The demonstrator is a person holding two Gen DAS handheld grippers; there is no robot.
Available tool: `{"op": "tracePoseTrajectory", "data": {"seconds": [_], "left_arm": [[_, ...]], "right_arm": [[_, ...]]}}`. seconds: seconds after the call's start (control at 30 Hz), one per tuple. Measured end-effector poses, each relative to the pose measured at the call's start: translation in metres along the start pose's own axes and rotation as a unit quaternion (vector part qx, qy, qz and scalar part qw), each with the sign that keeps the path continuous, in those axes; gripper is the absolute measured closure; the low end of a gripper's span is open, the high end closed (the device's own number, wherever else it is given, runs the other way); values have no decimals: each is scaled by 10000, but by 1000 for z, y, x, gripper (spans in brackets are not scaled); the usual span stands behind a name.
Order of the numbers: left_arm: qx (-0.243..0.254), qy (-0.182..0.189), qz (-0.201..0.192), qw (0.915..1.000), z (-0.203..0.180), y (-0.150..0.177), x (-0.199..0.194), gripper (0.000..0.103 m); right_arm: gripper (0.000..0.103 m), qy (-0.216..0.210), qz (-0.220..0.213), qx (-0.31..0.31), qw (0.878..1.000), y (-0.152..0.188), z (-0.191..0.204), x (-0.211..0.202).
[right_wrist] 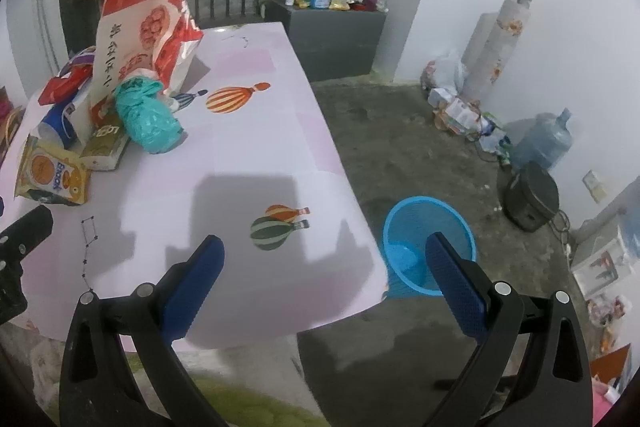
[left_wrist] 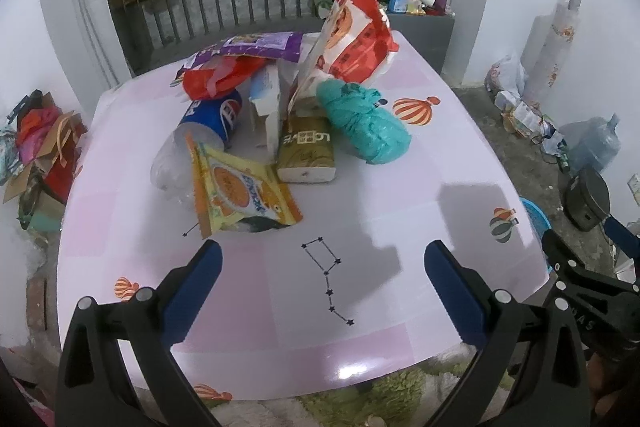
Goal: Collect trash
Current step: 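Move both tools forward into the trash pile on the table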
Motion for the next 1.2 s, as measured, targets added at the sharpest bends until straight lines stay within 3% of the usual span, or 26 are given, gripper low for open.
{"op": "tracePoseTrajectory", "data": {"seconds": [1.2], "left_arm": [[-182, -21, 5, 9998, 10, -4, 3, 4]], "right_arm": [[7, -56, -20, -127, 9999, -5, 10, -2]]}}
Point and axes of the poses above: each gripper's, at about its wrist camera, not at the fingertips, and x roughly the way its jaws point, z to its left, y to its underside, the point moved 7 cm from there along x, roughly the way its jaws point
